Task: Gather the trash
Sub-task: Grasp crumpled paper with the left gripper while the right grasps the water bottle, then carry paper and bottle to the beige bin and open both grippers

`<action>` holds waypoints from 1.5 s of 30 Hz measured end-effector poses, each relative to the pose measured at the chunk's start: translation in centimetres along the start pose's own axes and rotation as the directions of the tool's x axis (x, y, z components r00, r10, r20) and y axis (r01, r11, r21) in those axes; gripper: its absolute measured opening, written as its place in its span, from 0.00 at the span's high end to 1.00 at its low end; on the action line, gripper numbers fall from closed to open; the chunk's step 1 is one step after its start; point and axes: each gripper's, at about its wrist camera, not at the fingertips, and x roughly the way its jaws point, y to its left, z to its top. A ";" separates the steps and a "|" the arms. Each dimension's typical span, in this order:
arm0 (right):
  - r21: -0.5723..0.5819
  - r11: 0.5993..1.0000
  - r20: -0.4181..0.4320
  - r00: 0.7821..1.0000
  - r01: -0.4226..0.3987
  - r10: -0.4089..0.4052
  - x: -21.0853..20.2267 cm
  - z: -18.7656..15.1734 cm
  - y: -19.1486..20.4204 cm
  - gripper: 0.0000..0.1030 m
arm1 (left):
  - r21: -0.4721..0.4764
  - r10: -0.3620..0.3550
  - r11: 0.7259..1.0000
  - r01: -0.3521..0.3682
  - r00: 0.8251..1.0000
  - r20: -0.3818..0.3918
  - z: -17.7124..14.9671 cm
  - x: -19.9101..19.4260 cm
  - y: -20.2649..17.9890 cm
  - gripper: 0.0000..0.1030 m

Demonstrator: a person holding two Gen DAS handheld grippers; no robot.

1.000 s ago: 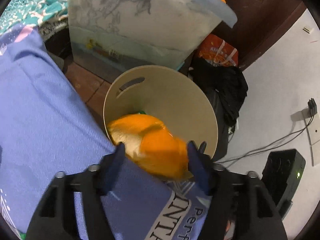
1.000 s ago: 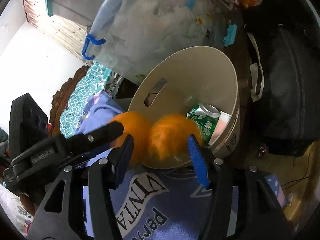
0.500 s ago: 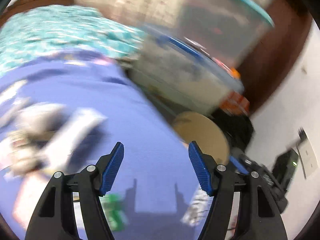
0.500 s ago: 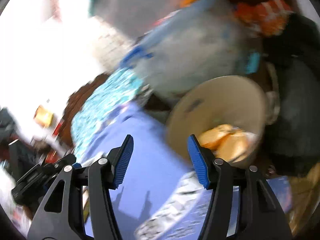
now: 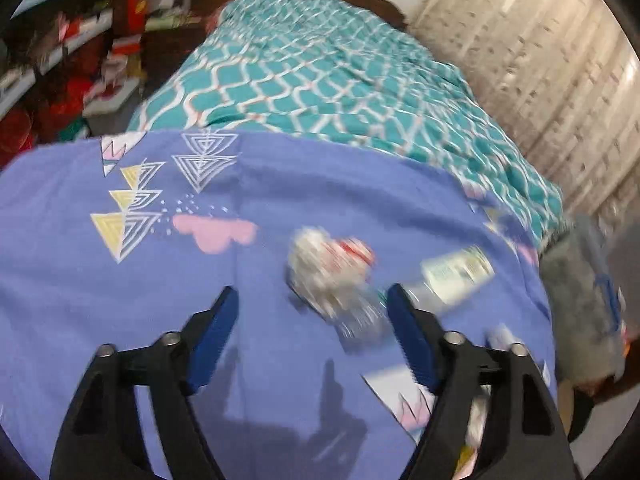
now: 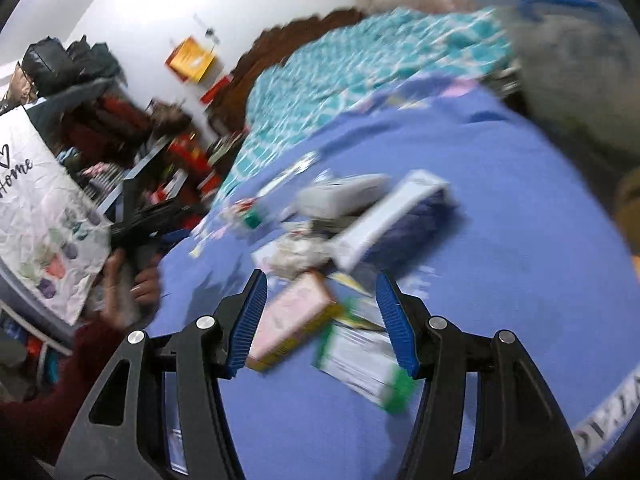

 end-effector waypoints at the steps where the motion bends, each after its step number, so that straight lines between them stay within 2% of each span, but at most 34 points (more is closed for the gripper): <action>1: 0.010 1.000 -0.031 0.999 -0.021 0.021 1.4 1.1 1.0 0.37 | -0.031 -0.057 0.998 0.057 0.998 -0.019 1.0 1.0 0.9 0.25; 3: 0.032 0.998 -0.071 0.996 -0.048 0.050 3.8 3.0 2.8 0.21 | -0.046 -0.135 0.990 0.133 0.990 -0.045 2.4 2.5 1.3 0.22; 4: 0.059 0.996 -0.102 0.992 -0.070 0.075 5.8 4.5 4.0 0.21 | -0.029 -0.150 0.989 0.148 0.987 -0.056 2.7 3.4 1.0 0.13; 5: 0.080 0.992 -0.130 0.986 -0.093 0.103 7.7 5.5 5.0 0.21 | -0.001 -0.149 0.989 0.150 0.986 -0.069 2.9 4.4 0.5 0.10; 9: 0.113 0.989 -0.208 0.971 -0.099 0.121 15.4 8.3 8.9 0.21 | 0.093 -0.114 0.988 0.125 0.987 -0.112 2.0 7.3 -1.3 0.11; 10: 0.134 0.987 -0.239 0.963 -0.094 0.125 18.0 8.5 9.7 0.21 | 0.113 -0.100 0.987 0.114 0.988 -0.121 1.5 7.9 -1.5 0.13; 12: 0.188 0.980 -0.292 0.949 -0.064 0.118 22.0 8.0 10.0 0.23 | 0.143 -0.073 0.985 0.095 0.985 -0.154 0.8 9.6 -1.4 0.32; 13: 0.224 0.973 -0.320 0.940 -0.050 0.122 24.3 7.6 10.0 0.26 | 0.145 -0.069 0.984 0.099 0.978 -0.195 0.3 10.5 -1.3 0.44; 14: 0.246 0.969 -0.334 0.935 -0.039 0.123 25.6 7.4 9.9 0.29 | 0.148 -0.075 0.984 0.102 0.982 -0.176 0.2 10.4 -1.1 0.55; 16: 0.320 0.947 -0.343 0.932 0.000 0.116 28.8 6.9 9.0 0.31 | 0.124 -0.121 0.981 0.148 0.972 -0.204 -0.1 10.4 -0.8 0.61; 17: 0.347 0.938 -0.340 0.933 0.009 0.117 29.8 6.8 8.8 0.32 | 0.112 -0.118 0.983 0.143 0.972 -0.201 -0.2 10.3 -0.7 0.63; 19: 0.406 0.913 -0.323 0.940 0.033 0.109 31.7 6.7 8.1 0.39 | 0.081 -0.161 0.980 0.183 0.961 -0.225 -0.9 9.9 -0.5 0.64; 21: 0.428 0.901 -0.349 0.933 0.076 0.087 32.9 6.1 7.5 0.57 | 0.061 -0.199 0.974 0.220 0.949 -0.244 -2.0 9.2 -0.4 0.64; 22: 0.448 0.890 -0.355 0.930 0.078 0.097 33.1 5.4 7.2 0.57 | 0.065 -0.203 0.972 0.225 0.949 -0.243 -2.8 8.6 -0.4 0.64; 23: 0.441 0.895 -0.350 0.931 0.063 0.106 32.9 5.2 7.1 0.58 | 0.075 -0.195 0.973 0.218 0.952 -0.236 -3.6 8.0 -0.5 0.64; 25: 0.368 0.926 -0.363 0.930 0.084 0.060 31.6 4.9 7.9 0.58 | 0.066 -0.221 0.967 0.245 0.943 -0.249 -4.9 7.0 -0.3 0.64; 29: 0.250 0.967 -0.396 0.916 0.047 0.058 27.7 2.7 10.1 0.58 | 0.066 -0.246 0.960 0.272 0.933 -0.263 -8.6 3.6 0.3 0.65; 31: 0.190 0.982 -0.425 0.901 -0.001 0.083 25.1 1.2 11.5 0.58 | 0.069 -0.263 0.954 0.292 0.925 -0.273 -10.7 1.7 0.9 0.65; 34: 0.069 0.995 -0.478 0.873 -0.068 0.093 21.0 -2.4 13.9 0.58 | 0.087 -0.265 0.951 0.297 0.927 -0.266 -14.8 -1.9 2.3 0.64; 37: -0.056 0.990 -0.511 0.856 -0.127 0.080 17.2 -6.1 15.5 0.58 | 0.081 -0.283 0.947 0.312 0.926 -0.251 -18.7 -5.5 4.0 0.64; 39: -0.158 0.976 -0.514 0.856 -0.148 0.047 13.6 -9.4 15.7 0.58 | 0.087 -0.279 0.948 0.306 0.930 -0.239 -21.2 -7.7 4.9 0.64; 41: -0.231 0.962 -0.509 0.861 -0.143 0.006 10.6 -12.2 15.2 0.58 | 0.109 -0.262 0.951 0.290 0.941 -0.216 -23.4 -9.7 5.2 0.64; 45: -0.307 0.948 -0.489 0.868 -0.085 -0.080 6.2 -16.2 13.3 0.58 | 0.136 -0.267 0.944 0.300 0.939 -0.219 -26.3 -11.6 3.8 0.64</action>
